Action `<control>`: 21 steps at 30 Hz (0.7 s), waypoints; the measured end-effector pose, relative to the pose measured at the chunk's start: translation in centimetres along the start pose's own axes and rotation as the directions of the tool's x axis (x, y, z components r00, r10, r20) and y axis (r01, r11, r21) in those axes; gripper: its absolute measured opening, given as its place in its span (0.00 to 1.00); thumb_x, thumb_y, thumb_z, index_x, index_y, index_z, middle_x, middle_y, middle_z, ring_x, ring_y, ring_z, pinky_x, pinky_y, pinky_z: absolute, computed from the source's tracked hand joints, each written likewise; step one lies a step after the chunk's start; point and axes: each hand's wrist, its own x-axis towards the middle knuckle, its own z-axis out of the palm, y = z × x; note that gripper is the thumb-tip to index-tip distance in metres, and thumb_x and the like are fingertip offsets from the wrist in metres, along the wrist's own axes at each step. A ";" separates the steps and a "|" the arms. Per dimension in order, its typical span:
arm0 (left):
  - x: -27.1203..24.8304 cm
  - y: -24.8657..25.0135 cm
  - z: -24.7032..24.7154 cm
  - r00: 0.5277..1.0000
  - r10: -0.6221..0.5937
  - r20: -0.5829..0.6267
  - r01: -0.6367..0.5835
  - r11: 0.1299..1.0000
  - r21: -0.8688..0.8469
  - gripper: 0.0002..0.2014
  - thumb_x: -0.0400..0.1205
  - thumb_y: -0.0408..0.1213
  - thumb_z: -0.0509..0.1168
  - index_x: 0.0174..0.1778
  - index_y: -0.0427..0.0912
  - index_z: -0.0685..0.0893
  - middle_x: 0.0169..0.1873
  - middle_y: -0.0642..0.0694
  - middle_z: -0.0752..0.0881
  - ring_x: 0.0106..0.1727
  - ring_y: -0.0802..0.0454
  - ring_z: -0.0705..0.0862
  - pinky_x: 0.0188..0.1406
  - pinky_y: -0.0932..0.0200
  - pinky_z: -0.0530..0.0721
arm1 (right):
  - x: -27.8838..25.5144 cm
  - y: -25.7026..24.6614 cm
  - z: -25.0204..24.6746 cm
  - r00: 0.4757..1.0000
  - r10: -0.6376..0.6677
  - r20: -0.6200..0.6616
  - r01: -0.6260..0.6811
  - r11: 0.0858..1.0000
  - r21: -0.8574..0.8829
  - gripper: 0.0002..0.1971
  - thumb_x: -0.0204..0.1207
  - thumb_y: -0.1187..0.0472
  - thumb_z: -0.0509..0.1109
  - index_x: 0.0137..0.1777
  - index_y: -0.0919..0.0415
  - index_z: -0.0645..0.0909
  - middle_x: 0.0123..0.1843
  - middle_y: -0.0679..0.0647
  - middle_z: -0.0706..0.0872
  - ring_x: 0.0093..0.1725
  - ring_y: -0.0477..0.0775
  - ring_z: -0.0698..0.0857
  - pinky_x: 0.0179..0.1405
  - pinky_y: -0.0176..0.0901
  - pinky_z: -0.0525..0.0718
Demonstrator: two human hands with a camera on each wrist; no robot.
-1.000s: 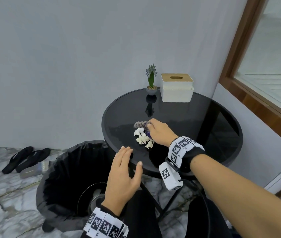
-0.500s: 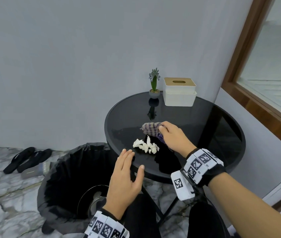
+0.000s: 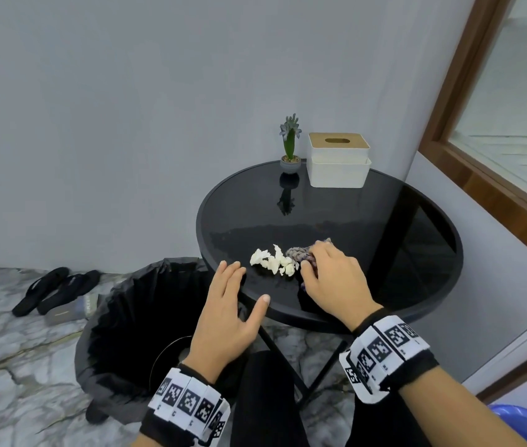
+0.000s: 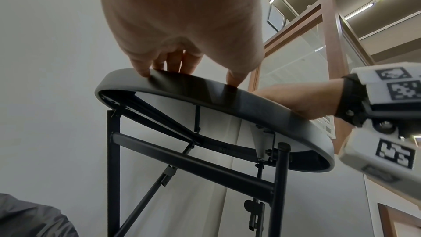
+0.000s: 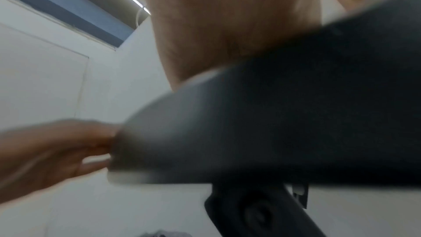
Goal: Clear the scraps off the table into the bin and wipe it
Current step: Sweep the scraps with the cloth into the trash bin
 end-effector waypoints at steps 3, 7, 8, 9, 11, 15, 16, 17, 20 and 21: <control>0.2 -0.3 -0.4 1.000 -0.014 0.008 0.014 1.000 0.013 0.37 0.81 0.61 0.61 0.82 0.44 0.66 0.83 0.57 0.61 0.84 0.67 0.44 0.77 0.72 0.47 | -0.3 0.7 1.4 0.999 -0.024 0.036 0.023 0.999 0.030 0.22 0.83 0.56 0.51 0.71 0.64 0.74 0.77 0.60 0.75 0.81 0.58 0.66 0.77 0.54 0.67; 0.0 -1.5 -1.2 0.998 -0.054 0.012 0.054 0.999 0.010 0.38 0.81 0.63 0.60 0.84 0.45 0.62 0.85 0.58 0.56 0.84 0.66 0.43 0.76 0.72 0.44 | -0.7 -0.4 2.0 0.996 0.070 -0.063 -0.061 0.989 0.136 0.18 0.84 0.60 0.51 0.66 0.68 0.75 0.70 0.64 0.78 0.74 0.65 0.73 0.73 0.59 0.71; 0.0 -1.8 -1.4 0.998 -0.062 0.013 0.062 0.998 0.009 0.39 0.81 0.63 0.59 0.84 0.46 0.62 0.85 0.58 0.55 0.85 0.65 0.45 0.78 0.69 0.46 | -0.7 -1.1 2.3 0.992 0.097 -0.082 -0.084 0.985 0.151 0.18 0.84 0.61 0.51 0.64 0.69 0.75 0.68 0.65 0.79 0.71 0.66 0.75 0.71 0.60 0.72; -0.1 -2.0 -1.5 0.998 -0.068 0.013 0.068 0.998 0.009 0.39 0.81 0.63 0.59 0.84 0.46 0.61 0.85 0.59 0.54 0.85 0.64 0.46 0.78 0.67 0.48 | -0.7 -1.9 2.6 0.989 0.124 -0.085 -0.108 0.980 0.169 0.17 0.84 0.61 0.50 0.63 0.69 0.75 0.68 0.66 0.79 0.70 0.68 0.75 0.71 0.61 0.72; -0.2 -2.3 -1.7 0.997 -0.076 0.017 0.076 0.997 0.010 0.39 0.81 0.64 0.59 0.85 0.48 0.59 0.85 0.59 0.53 0.85 0.64 0.48 0.78 0.66 0.50 | -0.5 -3.6 3.2 0.986 0.147 -0.083 -0.127 0.969 0.210 0.17 0.84 0.61 0.50 0.64 0.70 0.75 0.67 0.67 0.79 0.69 0.69 0.76 0.70 0.63 0.73; -0.3 -3.0 -2.2 0.998 -0.067 0.010 0.067 0.998 -0.017 0.38 0.82 0.63 0.59 0.85 0.49 0.59 0.85 0.59 0.55 0.84 0.65 0.52 0.79 0.66 0.54 | 0.7 -6.9 4.4 0.987 0.146 -0.071 -0.124 0.961 0.249 0.16 0.83 0.62 0.53 0.64 0.71 0.74 0.68 0.68 0.79 0.70 0.69 0.76 0.71 0.62 0.73; -0.3 -3.2 -2.2 0.998 -0.062 0.005 0.062 0.998 -0.018 0.38 0.82 0.62 0.59 0.85 0.49 0.60 0.85 0.59 0.56 0.84 0.65 0.53 0.79 0.65 0.54 | 1.0 -7.5 4.6 0.987 0.142 -0.073 -0.119 0.960 0.254 0.15 0.83 0.63 0.54 0.63 0.71 0.74 0.67 0.68 0.80 0.69 0.69 0.76 0.70 0.62 0.73; -0.3 -3.5 -2.3 0.998 -0.058 -0.001 0.058 0.998 -0.017 0.37 0.82 0.62 0.59 0.84 0.49 0.61 0.84 0.58 0.57 0.84 0.65 0.53 0.80 0.65 0.54 | 1.3 -8.2 4.8 0.988 0.132 -0.075 -0.109 0.960 0.259 0.15 0.82 0.64 0.54 0.63 0.71 0.74 0.66 0.68 0.80 0.69 0.69 0.76 0.70 0.62 0.73; -0.1 -4.4 -2.6 0.996 -0.085 -0.022 0.085 0.996 -0.026 0.36 0.82 0.60 0.60 0.84 0.49 0.62 0.84 0.57 0.60 0.83 0.65 0.55 0.79 0.65 0.54 | 2.3 -10.0 5.4 0.995 0.080 -0.053 -0.064 0.965 0.253 0.15 0.81 0.64 0.55 0.63 0.70 0.73 0.66 0.66 0.80 0.70 0.66 0.75 0.71 0.60 0.72; 0.0 -4.7 -2.6 0.995 -0.099 -0.026 0.099 0.995 -0.028 0.35 0.82 0.60 0.60 0.84 0.49 0.63 0.83 0.57 0.60 0.83 0.64 0.56 0.79 0.65 0.54 | 2.6 -10.6 5.6 0.997 0.064 -0.042 -0.051 0.967 0.250 0.15 0.81 0.64 0.56 0.64 0.71 0.73 0.67 0.66 0.79 0.70 0.66 0.75 0.71 0.59 0.72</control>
